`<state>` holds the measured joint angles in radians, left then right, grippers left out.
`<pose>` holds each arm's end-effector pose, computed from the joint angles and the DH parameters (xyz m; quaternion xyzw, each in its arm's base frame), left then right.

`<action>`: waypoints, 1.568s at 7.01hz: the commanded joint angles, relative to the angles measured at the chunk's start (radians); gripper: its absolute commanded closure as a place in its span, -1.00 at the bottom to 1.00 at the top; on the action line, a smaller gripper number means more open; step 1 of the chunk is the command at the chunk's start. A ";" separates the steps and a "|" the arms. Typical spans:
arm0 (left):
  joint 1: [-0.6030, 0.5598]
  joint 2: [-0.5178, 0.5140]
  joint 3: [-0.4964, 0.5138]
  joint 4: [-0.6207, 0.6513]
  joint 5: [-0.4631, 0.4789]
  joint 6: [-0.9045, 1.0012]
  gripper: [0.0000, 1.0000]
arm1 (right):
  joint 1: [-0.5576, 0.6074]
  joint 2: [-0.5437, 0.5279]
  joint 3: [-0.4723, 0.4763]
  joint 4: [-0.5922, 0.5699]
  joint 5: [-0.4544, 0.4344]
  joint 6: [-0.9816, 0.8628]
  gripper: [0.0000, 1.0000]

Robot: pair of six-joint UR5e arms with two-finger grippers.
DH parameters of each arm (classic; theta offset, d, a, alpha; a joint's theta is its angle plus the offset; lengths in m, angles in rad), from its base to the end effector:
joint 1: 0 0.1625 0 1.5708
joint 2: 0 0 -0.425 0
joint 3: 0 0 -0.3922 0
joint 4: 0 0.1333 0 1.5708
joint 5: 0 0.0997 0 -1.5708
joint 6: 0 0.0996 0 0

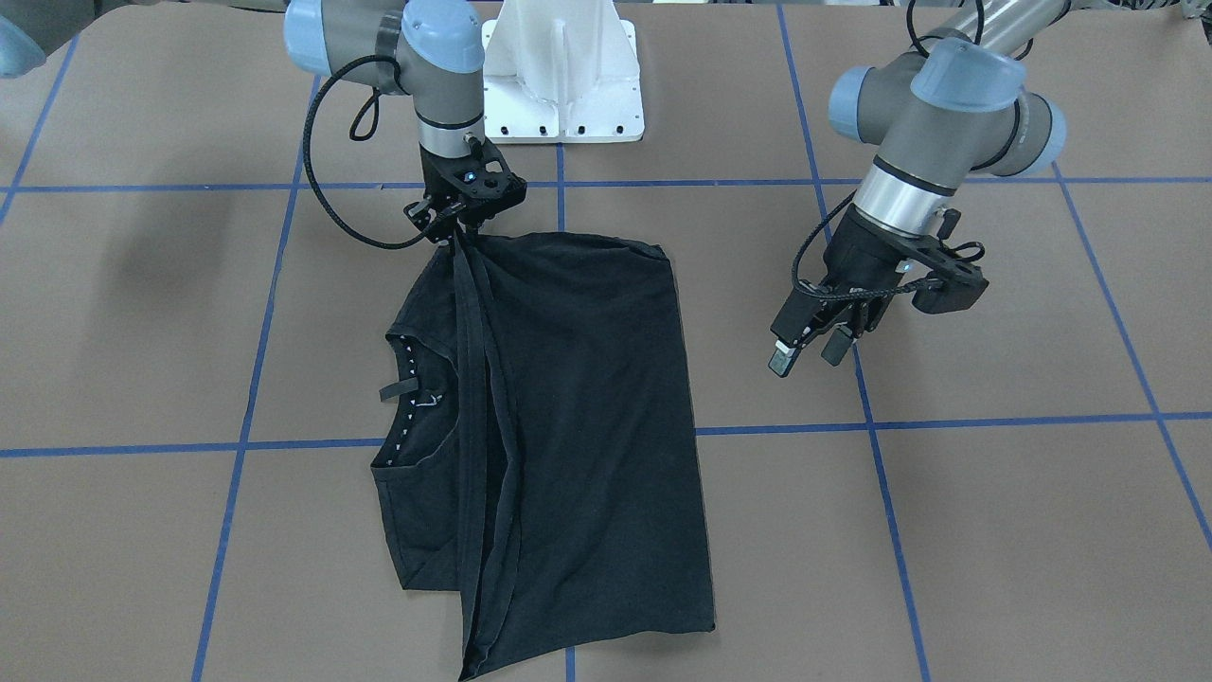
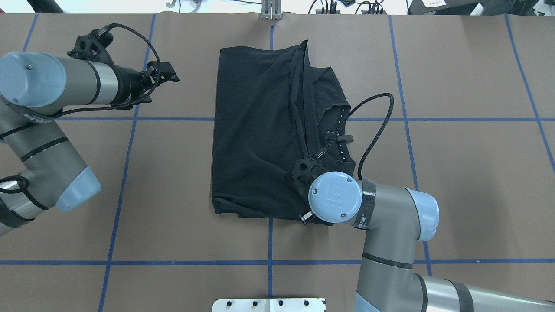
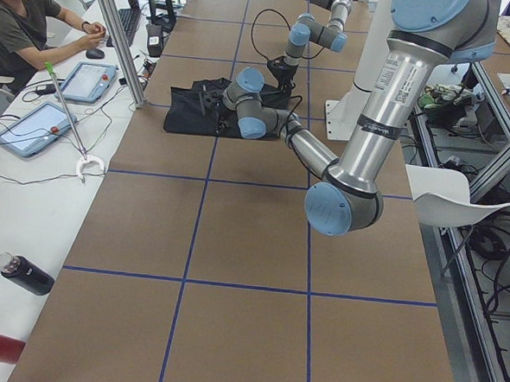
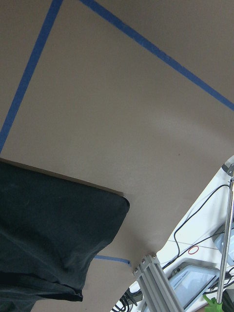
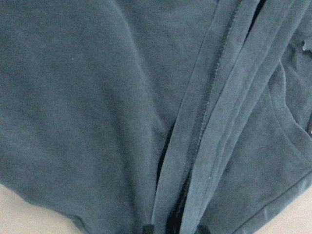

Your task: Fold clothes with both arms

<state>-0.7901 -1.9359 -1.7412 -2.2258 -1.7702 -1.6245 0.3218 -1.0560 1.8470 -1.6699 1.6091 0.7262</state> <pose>0.3533 -0.5180 0.3030 0.1239 0.5502 -0.2865 0.7745 -0.5522 -0.3206 0.2666 0.1717 -0.2929 -0.2494 0.9070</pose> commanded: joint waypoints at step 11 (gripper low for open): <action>0.000 -0.009 -0.021 0.000 -0.002 -0.052 -1.00 | 0.079 -0.060 0.056 0.001 0.077 -0.007 1.00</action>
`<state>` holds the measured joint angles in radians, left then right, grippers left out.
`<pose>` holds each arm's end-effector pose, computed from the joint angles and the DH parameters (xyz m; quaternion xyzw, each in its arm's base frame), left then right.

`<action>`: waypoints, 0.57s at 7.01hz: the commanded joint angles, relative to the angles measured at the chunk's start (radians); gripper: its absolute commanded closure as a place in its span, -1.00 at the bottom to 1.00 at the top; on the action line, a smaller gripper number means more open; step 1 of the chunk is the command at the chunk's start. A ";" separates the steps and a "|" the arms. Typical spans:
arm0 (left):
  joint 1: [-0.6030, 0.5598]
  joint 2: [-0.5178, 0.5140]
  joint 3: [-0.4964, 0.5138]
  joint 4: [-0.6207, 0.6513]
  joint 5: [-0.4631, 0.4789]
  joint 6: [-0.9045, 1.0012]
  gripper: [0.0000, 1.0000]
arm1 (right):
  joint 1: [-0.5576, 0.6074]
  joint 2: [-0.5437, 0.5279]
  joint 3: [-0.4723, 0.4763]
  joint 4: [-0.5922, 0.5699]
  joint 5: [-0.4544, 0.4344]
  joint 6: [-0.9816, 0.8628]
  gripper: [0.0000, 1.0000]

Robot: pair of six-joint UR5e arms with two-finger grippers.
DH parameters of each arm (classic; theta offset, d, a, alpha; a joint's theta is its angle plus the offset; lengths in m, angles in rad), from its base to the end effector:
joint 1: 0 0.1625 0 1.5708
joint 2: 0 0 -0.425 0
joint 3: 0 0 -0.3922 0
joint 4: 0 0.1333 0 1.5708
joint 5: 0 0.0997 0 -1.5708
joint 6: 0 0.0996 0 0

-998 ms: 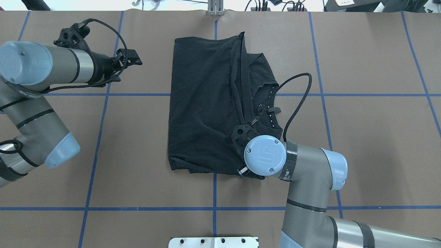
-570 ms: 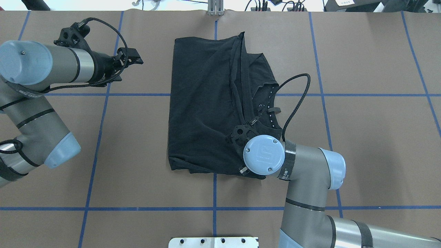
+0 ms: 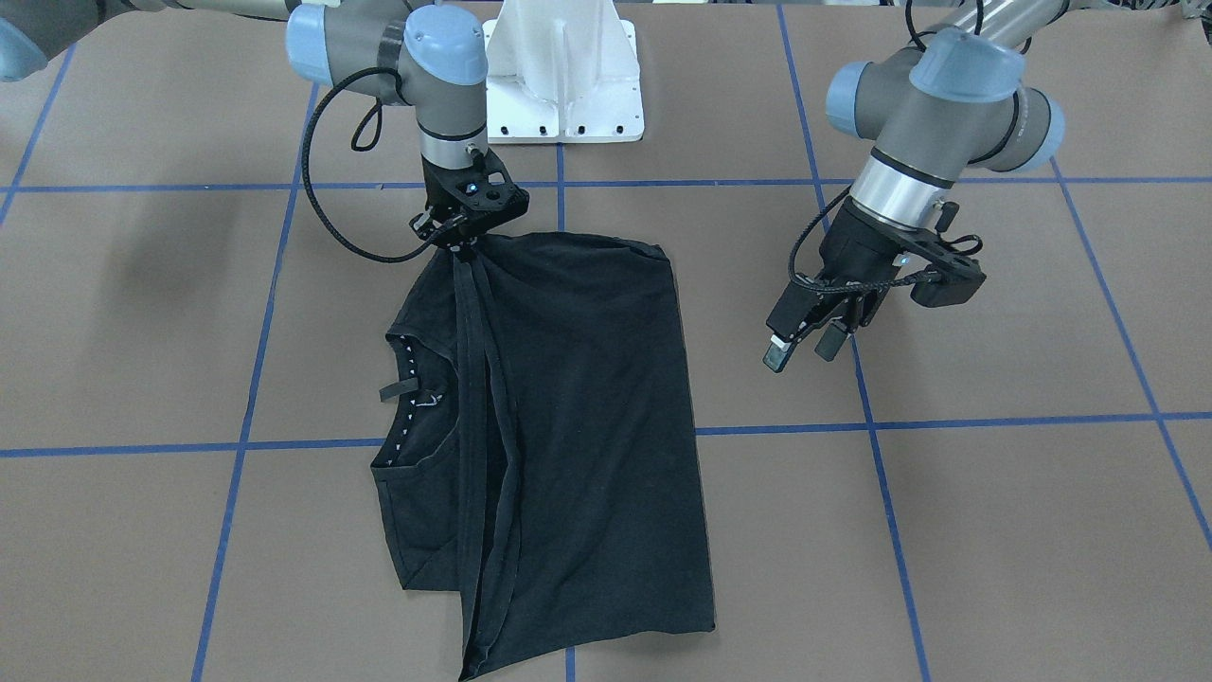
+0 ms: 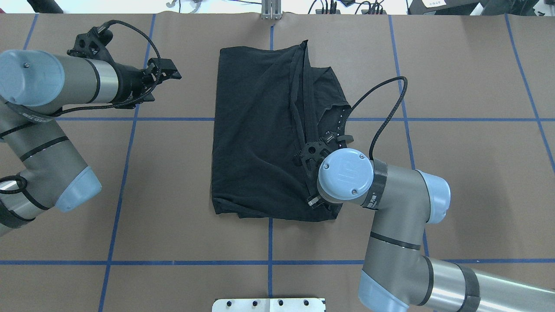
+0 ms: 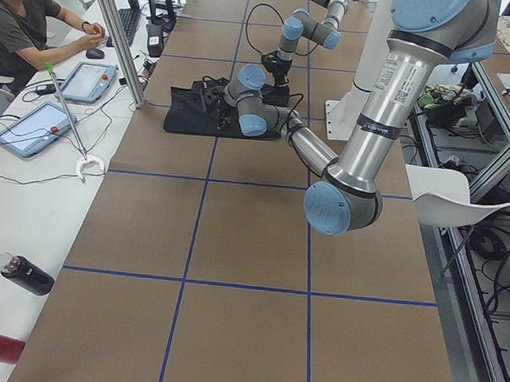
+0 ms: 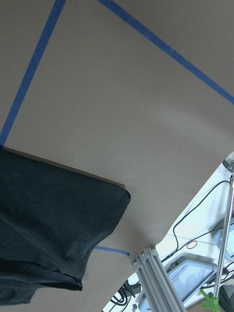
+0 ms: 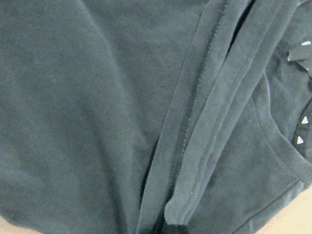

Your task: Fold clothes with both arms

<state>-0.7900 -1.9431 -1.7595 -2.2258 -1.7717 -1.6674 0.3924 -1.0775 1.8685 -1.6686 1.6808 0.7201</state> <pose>0.3508 -0.5152 0.2901 0.1157 0.5625 -0.2985 0.7623 -0.5233 -0.3490 0.2704 0.1555 -0.3059 -0.2315 0.9103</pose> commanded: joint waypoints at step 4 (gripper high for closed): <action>0.000 -0.007 -0.009 0.002 0.000 -0.017 -1.00 | -0.042 -0.174 0.133 -0.005 -0.004 0.157 1.00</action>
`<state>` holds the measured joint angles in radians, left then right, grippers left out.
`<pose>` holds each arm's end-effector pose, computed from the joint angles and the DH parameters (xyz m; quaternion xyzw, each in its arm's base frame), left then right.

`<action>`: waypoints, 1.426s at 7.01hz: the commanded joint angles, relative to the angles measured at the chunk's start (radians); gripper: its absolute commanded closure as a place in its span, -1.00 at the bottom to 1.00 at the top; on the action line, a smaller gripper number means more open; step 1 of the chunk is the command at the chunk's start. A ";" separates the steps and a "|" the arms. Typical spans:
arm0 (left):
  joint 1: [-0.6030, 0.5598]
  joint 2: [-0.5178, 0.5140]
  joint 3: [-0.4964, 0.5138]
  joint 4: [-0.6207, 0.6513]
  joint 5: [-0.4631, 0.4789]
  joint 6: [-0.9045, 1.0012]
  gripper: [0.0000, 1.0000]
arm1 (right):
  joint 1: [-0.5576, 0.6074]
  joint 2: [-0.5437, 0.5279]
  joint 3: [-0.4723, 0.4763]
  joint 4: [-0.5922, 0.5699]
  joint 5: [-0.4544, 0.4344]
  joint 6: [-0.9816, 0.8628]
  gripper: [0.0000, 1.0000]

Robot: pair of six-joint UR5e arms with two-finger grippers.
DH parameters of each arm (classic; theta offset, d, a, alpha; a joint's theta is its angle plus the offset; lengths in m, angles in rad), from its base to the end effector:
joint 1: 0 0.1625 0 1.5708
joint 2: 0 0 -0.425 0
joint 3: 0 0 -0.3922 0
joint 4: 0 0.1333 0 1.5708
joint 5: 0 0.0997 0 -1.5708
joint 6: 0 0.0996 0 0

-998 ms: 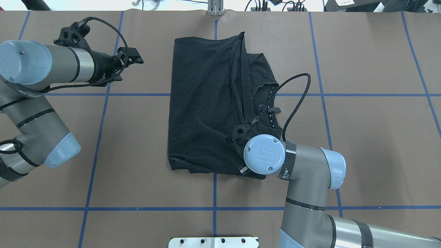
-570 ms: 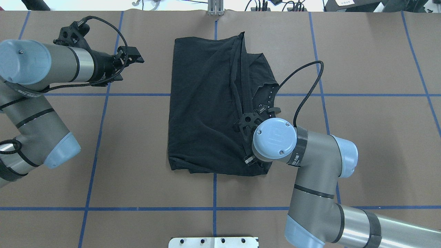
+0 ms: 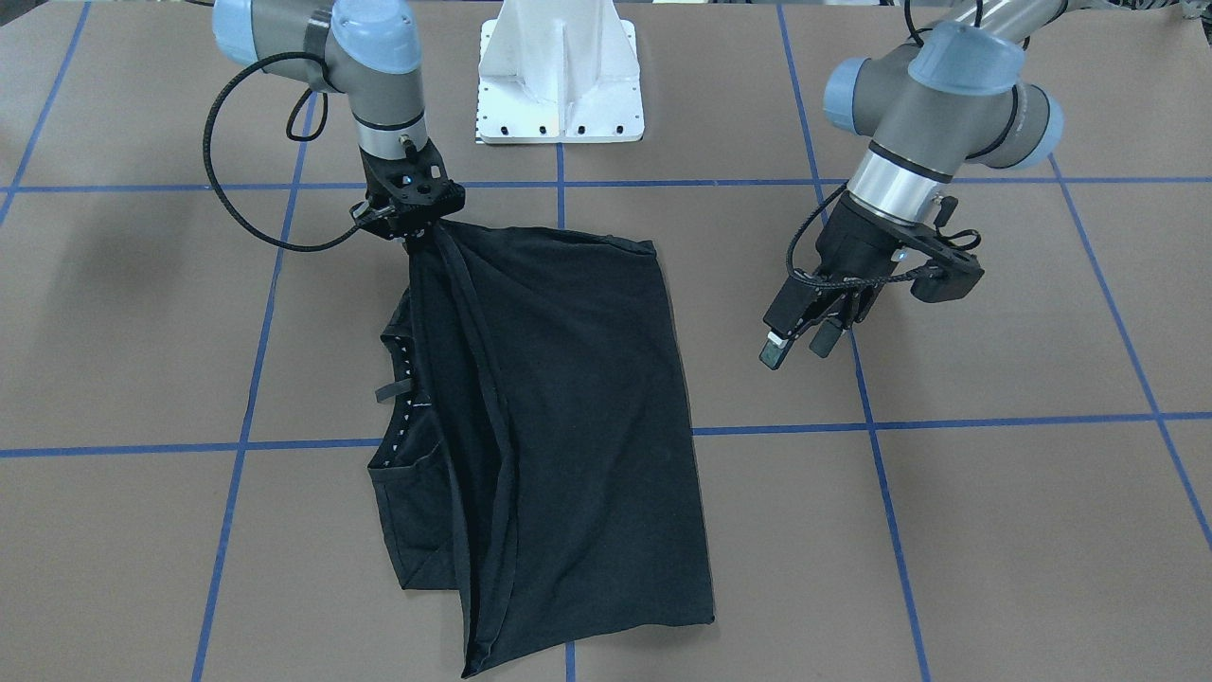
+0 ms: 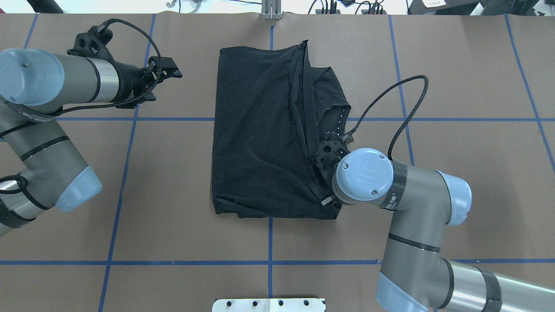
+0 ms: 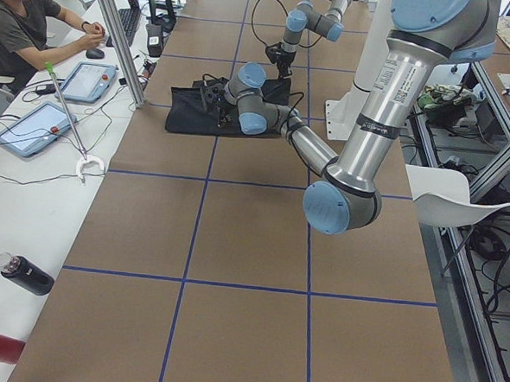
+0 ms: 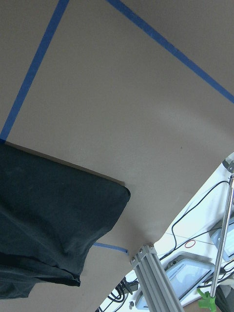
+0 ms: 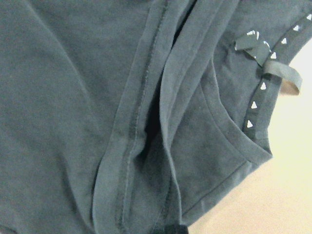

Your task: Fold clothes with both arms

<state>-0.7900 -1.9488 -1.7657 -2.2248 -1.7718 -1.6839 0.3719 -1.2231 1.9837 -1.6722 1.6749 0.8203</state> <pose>0.3501 -0.5145 0.2839 0.1128 0.5675 -0.3030 0.7572 -0.4849 -0.3211 0.3089 0.1303 -0.2998 -0.1943 0.9248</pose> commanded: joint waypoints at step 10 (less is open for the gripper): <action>0.002 -0.001 0.003 0.001 0.000 0.000 -1.00 | -0.024 -0.027 -0.015 0.198 -0.029 1.165 -0.74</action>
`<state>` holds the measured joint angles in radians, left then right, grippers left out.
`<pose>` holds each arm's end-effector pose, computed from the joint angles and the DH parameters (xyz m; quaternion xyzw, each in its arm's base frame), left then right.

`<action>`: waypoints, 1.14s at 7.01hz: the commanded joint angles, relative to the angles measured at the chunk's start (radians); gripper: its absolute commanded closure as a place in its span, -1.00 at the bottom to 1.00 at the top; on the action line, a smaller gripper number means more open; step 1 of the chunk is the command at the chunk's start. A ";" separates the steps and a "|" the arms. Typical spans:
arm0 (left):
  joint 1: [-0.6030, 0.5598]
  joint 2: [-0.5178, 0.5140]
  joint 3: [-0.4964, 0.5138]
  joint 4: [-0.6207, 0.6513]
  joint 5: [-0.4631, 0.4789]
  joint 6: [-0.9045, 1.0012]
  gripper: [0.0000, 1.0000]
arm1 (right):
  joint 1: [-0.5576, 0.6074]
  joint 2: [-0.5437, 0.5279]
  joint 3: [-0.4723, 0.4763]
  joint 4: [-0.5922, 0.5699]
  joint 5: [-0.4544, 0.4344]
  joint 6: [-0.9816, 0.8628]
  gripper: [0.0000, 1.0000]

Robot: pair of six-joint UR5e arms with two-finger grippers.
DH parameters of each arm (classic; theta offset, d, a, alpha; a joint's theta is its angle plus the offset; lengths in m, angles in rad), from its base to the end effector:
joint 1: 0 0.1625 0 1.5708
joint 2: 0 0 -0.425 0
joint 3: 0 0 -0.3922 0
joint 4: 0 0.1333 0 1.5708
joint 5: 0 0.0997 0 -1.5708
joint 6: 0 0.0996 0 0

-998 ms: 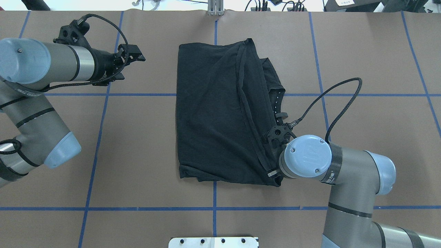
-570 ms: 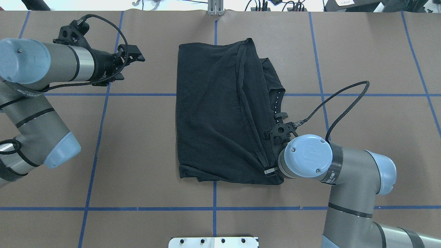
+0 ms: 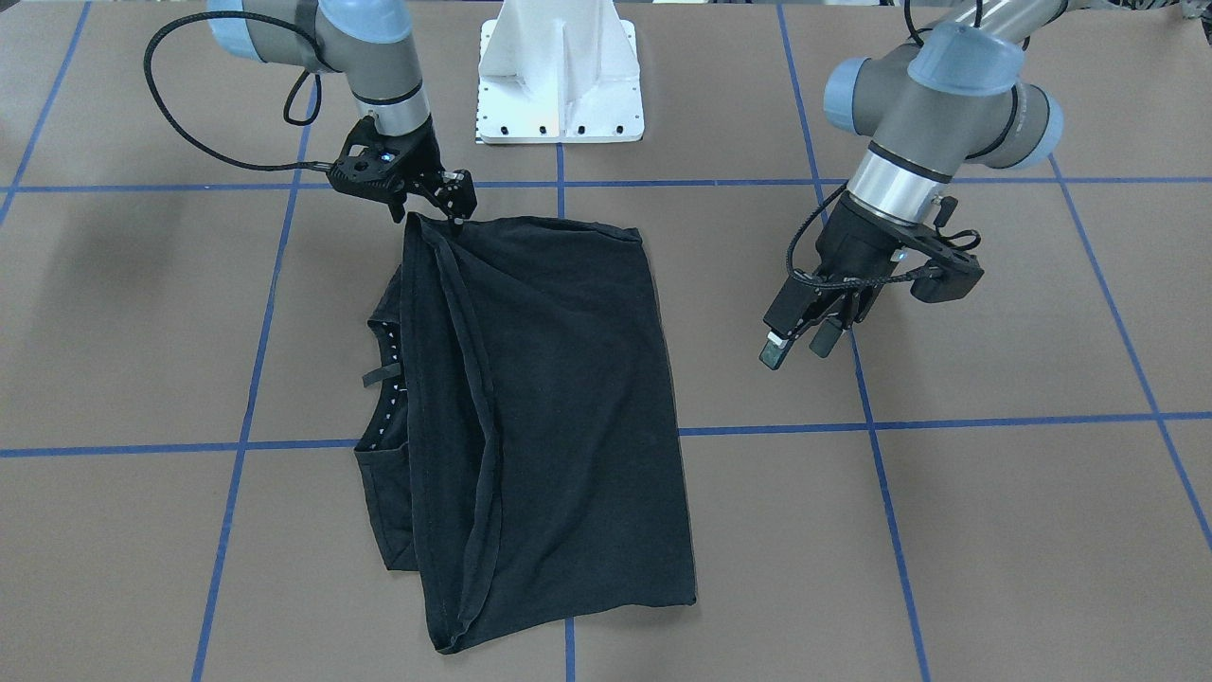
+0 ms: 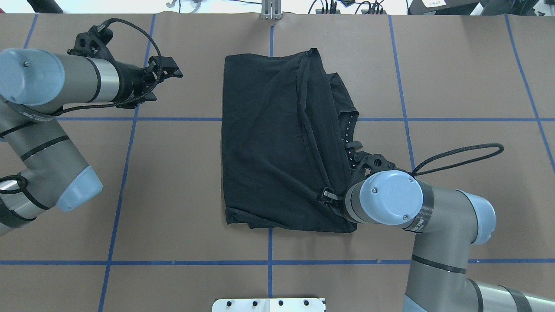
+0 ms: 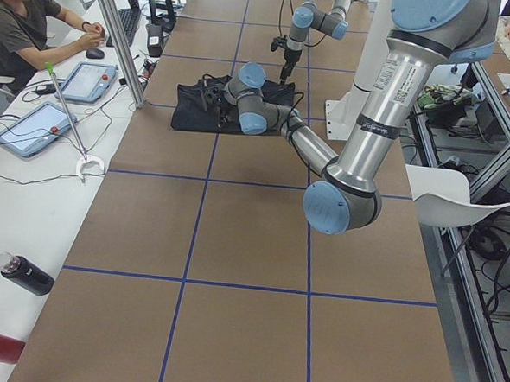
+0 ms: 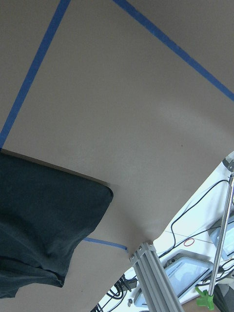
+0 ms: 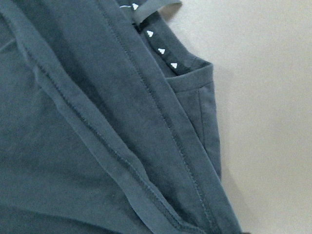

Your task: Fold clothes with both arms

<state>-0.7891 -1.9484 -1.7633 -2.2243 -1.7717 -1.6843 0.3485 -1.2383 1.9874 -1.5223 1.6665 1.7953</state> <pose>0.3510 -0.5147 0.2853 0.1119 0.5664 -0.3034 0.7581 -0.4902 -0.3098 0.2950 -0.0200 -0.3899 0.2423 0.8882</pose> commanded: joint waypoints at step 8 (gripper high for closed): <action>0.002 -0.003 -0.002 0.000 0.000 -0.021 -1.00 | -0.036 -0.055 -0.059 0.080 -0.033 0.282 -0.59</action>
<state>-0.7870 -1.9512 -1.7643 -2.2243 -1.7718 -1.7018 0.3196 -1.2956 1.9322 -1.4420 1.6350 2.0770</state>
